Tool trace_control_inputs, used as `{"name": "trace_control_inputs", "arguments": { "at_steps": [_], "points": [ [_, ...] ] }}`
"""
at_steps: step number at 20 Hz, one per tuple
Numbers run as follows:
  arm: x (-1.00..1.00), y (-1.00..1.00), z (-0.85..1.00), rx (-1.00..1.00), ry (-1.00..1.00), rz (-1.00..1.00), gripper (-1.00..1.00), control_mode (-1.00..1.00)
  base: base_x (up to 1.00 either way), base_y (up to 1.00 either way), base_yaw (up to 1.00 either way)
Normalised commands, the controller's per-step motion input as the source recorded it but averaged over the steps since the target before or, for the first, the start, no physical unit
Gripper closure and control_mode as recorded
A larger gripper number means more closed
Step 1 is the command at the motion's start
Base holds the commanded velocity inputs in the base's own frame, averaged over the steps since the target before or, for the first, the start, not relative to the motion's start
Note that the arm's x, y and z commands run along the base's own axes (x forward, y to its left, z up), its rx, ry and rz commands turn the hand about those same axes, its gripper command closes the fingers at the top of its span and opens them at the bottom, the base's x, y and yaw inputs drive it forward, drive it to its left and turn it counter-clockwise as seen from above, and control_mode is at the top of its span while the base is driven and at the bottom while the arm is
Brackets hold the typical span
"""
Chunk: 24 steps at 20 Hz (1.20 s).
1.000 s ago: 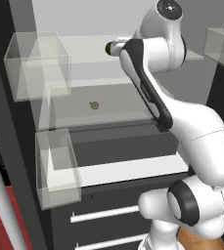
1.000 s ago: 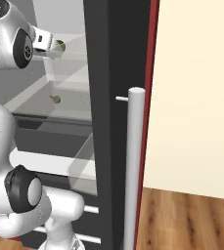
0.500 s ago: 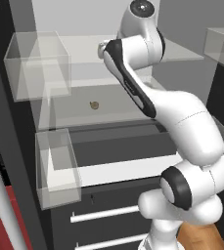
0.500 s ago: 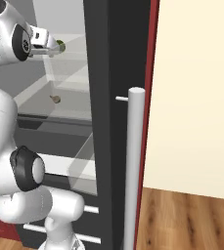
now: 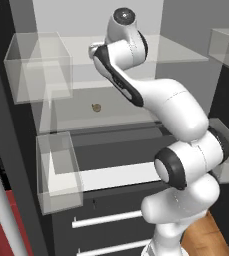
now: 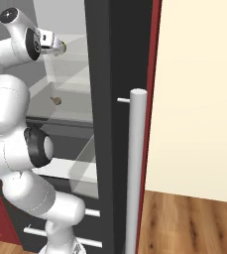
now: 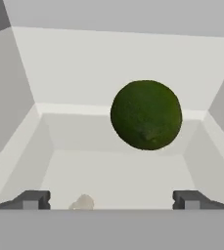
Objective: Grab the garlic and lime from the fridge, place them in the blender, close the lid, and turn on the blender to create a marinade.
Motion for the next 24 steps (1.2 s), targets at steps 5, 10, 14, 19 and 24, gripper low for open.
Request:
{"name": "trace_control_inputs", "arguments": {
  "at_steps": [5,10,14,19,24],
  "points": [
    [0.72,-0.03,0.00,0.00,0.00,0.00,-1.00,-1.00,0.00,0.00,0.00],
    [0.59,0.00,0.00,0.00,0.00,0.00,-1.00,-1.00,0.00,0.00,0.00],
    [0.50,0.00,0.00,0.00,0.00,-0.01,-1.00,-1.00,0.00,0.00,0.00],
    [0.37,-0.01,0.00,0.00,0.00,0.00,-1.00,-1.00,0.00,0.00,0.00],
    [0.13,0.00,-0.19,0.00,0.00,0.00,1.00,-1.00,0.00,0.00,0.00]
  ]
}}
